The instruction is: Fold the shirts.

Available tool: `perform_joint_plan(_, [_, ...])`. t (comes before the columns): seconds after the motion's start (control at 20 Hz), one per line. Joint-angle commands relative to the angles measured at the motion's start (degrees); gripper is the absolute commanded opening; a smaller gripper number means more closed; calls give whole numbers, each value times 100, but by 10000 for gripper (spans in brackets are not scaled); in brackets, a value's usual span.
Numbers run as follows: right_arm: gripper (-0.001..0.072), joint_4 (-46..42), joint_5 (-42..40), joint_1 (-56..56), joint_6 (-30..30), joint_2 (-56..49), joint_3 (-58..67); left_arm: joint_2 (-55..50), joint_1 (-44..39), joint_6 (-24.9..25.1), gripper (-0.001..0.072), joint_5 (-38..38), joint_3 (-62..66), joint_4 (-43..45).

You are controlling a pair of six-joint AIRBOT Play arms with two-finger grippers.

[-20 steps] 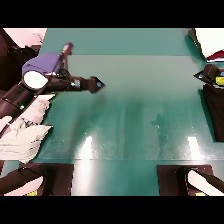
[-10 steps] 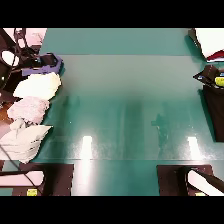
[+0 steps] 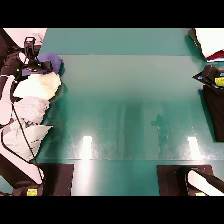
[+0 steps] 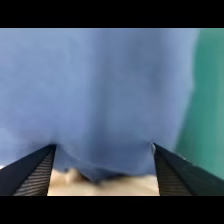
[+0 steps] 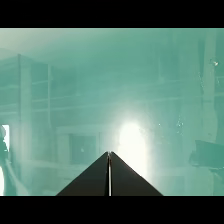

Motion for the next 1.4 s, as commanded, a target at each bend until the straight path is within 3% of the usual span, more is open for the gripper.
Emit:
perform_joint_plan(0.0, [16,2,7,2,4,-2,-2,-330,15,-4,699,256,205,188])
perform_joint_plan(0.05, [16,0,24,2,4,-2,-2,-339,15,0,488,334,205,186])
perform_joint_plan(0.1, [16,2,39,4,4,-2,-2,-337,13,2,232,391,210,184])
perform_joint_plan(0.15, [16,2,46,2,4,-2,-2,-334,9,2,57,382,256,184])
perform_joint_plan(0.2, [16,0,44,2,4,-2,-2,-332,9,42,27,308,367,177])
perform_joint_plan(0.5, [16,114,-365,2,4,9,70,275,-129,221,26,-446,2002,-798])
perform_joint_plan(0.7, [16,192,-761,2,2,0,841,1714,-592,1998,26,-938,2085,-3185])
perform_joint_plan(0.8, [16,181,-791,-4,2,0,1314,2361,-1025,2420,26,-1635,2028,-3941])
perform_joint_plan(1.05, [16,179,-728,-4,0,0,2280,3407,-2540,2446,26,-2682,1617,-4079])
perform_joint_plan(1.35, [16,170,-538,-2,-52,2,2717,3145,-3469,2347,27,-3064,732,-3897])
